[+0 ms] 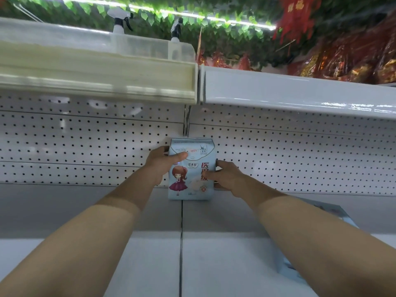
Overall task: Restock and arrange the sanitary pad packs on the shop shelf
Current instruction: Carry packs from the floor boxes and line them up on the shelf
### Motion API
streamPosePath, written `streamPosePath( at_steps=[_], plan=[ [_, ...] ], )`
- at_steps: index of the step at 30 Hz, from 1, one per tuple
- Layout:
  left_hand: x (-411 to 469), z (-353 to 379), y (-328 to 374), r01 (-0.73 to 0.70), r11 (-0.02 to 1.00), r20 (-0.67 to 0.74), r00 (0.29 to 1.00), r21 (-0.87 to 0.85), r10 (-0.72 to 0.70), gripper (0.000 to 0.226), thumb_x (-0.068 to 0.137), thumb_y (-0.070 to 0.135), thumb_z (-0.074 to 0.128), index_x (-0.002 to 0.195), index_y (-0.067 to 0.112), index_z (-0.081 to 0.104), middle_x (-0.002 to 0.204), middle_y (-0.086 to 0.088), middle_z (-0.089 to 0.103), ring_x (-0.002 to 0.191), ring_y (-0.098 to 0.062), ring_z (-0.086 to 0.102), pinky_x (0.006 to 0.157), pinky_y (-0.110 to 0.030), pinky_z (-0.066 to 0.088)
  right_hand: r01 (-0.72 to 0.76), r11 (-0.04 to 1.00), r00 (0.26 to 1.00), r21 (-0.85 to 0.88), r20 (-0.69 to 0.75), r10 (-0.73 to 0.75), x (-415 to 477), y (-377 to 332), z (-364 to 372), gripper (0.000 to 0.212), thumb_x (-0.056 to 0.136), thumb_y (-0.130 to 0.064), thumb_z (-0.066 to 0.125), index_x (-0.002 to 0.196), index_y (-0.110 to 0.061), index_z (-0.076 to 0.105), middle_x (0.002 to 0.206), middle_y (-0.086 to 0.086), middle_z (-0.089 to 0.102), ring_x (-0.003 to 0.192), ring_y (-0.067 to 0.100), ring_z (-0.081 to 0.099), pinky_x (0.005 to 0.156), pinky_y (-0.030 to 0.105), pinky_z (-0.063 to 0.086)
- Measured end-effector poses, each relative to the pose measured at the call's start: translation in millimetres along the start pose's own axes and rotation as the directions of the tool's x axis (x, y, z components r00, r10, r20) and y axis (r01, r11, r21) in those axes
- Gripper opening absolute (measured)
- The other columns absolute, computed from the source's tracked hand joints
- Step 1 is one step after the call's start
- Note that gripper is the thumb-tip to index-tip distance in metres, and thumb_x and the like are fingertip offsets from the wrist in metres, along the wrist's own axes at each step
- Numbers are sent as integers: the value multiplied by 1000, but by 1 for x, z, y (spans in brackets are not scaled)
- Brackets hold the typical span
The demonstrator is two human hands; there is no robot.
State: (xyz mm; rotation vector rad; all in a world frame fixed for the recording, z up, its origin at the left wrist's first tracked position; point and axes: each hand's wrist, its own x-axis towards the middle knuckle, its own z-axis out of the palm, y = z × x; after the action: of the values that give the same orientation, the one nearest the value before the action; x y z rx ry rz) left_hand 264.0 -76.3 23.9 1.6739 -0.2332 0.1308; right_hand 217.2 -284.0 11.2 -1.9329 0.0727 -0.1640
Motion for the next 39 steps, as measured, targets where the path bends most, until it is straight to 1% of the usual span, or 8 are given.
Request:
streamPosePath(
  at_steps=[6,11,15,19,26,31,37,39],
  plan=[
    [-25,19,10,95,983,-315,948,157,-41,100,67,62,83,144,11,47,146,-13,50,129,-32,53,102,-40,48,-14,983,1000,-183,-28,9,-27,-28,-23,73,87,-35,78,147,-8,46,140,12,57,113,27,62,96,40,56],
    [-62,54,18,-40,983,-386,916,179,108,114,42,94,68,126,18,61,125,-6,63,113,-25,63,98,-37,53,5,966,997,-258,-70,-24,-72,-48,-95,53,90,-35,75,128,0,65,130,18,64,118,28,63,95,36,57],
    [-91,87,26,137,948,-421,907,287,-4,109,72,75,69,150,7,34,150,-15,39,139,-35,35,110,-43,34,-45,926,999,-374,-39,33,-106,-21,-157,60,88,-49,72,126,-3,65,129,13,64,115,24,63,99,40,55],
    [-100,89,28,216,965,-435,891,149,-132,106,74,69,71,155,17,25,151,-17,36,138,-37,38,109,-47,39,-136,907,987,-399,-137,87,-122,0,-190,70,89,-47,72,132,6,58,125,21,66,114,34,63,94,38,55],
    [-72,74,1,103,982,-325,934,-158,-150,121,39,81,77,140,19,49,131,-13,63,99,-30,69,67,-42,63,-45,872,998,-488,-49,24,-124,-7,-169,49,91,-54,66,121,-15,70,118,0,64,113,23,58,104,39,46],
    [-96,62,20,70,976,-235,965,-207,-119,96,77,57,78,155,26,30,151,-4,42,127,-29,53,101,-49,51,90,865,994,-494,96,-49,-107,-21,-119,58,87,-64,64,133,-29,62,141,-8,55,107,10,61,97,31,47],
    [-84,56,12,63,967,-142,985,-246,-100,57,86,43,76,132,29,46,134,-4,57,118,-27,61,97,-45,54,86,881,993,-465,115,-36,-97,-34,-84,60,88,-61,67,138,-31,56,143,-7,52,97,4,59,89,27,47],
    [-82,58,11,89,970,-144,982,-228,-124,78,85,47,75,148,24,37,149,-7,46,130,-30,52,104,-49,49,77,877,994,-474,102,-32,-99,-38,-82,63,86,-63,66,139,-31,55,144,-7,51,103,8,60,93,29,44]
  ],
)
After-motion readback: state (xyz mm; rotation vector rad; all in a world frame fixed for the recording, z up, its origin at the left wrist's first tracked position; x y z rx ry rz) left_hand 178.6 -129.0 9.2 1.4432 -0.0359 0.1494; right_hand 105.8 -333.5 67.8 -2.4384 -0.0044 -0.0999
